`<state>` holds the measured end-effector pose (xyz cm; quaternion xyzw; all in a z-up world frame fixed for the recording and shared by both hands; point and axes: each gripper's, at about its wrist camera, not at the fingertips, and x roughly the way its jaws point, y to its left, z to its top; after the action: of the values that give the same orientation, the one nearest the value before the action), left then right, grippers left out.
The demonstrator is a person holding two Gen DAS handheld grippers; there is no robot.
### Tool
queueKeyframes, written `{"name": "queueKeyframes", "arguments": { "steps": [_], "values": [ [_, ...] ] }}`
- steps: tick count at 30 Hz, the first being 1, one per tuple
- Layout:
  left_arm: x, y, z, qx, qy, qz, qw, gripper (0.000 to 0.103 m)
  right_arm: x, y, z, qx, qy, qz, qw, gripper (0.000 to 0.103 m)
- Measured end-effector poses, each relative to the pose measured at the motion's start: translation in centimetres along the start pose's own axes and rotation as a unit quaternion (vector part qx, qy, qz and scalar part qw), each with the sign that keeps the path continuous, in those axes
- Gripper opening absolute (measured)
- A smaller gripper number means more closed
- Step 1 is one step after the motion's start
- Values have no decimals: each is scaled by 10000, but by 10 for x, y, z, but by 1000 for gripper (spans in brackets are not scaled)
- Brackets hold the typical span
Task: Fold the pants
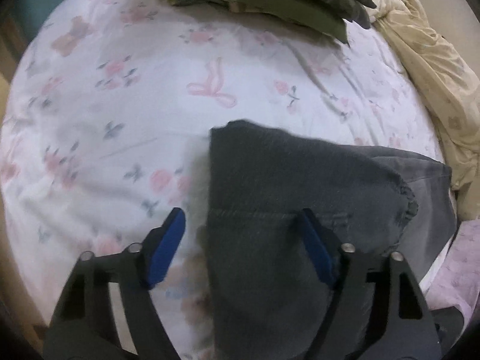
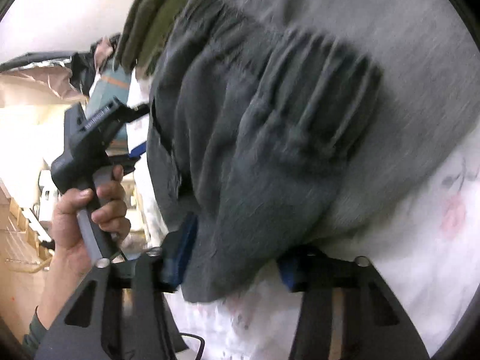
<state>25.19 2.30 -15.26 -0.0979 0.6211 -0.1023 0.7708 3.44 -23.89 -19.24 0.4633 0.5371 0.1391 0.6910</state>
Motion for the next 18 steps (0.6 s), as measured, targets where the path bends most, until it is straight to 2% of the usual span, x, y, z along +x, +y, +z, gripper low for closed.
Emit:
{"name": "queueKeyframes", "arguments": {
  "steps": [3,4,5,6,7,8,9,10,13,15,18],
  "values": [
    [13,-2,11,108,68,-60,9999,68,15,-14,5,352,252,-5,9991,48],
    [17,-1,12,99,108,-161,9998,56,13,-17,2,374,238,27,9990,48],
    [21,1,12,77,153,-267,9995,54,12,-17,2,342,210,43,9992,49],
    [23,0,12,95,120,-220,9996,48,12,-15,1,268,202,49,9994,48],
    [22,0,13,100,102,-204,9997,38,10,-11,0,154,155,45,9998,38],
    [21,2,15,19,132,-273,9995,28,9,-11,-2,134,133,141,9997,24],
    [16,5,18,-115,118,-393,9991,19,10,-10,0,140,104,199,9996,21],
    [11,6,20,-172,89,-479,9987,17,8,-9,1,101,75,243,9996,17],
    [-9,0,23,23,-123,-439,9990,12,-4,7,-1,-174,-135,470,9987,15],
    [-25,0,25,-87,-257,-492,9984,11,-9,15,-3,-408,-258,426,9979,15],
    [-51,4,28,-197,-384,-590,9973,10,-11,16,-9,-373,-271,539,9975,15]
  ]
}}
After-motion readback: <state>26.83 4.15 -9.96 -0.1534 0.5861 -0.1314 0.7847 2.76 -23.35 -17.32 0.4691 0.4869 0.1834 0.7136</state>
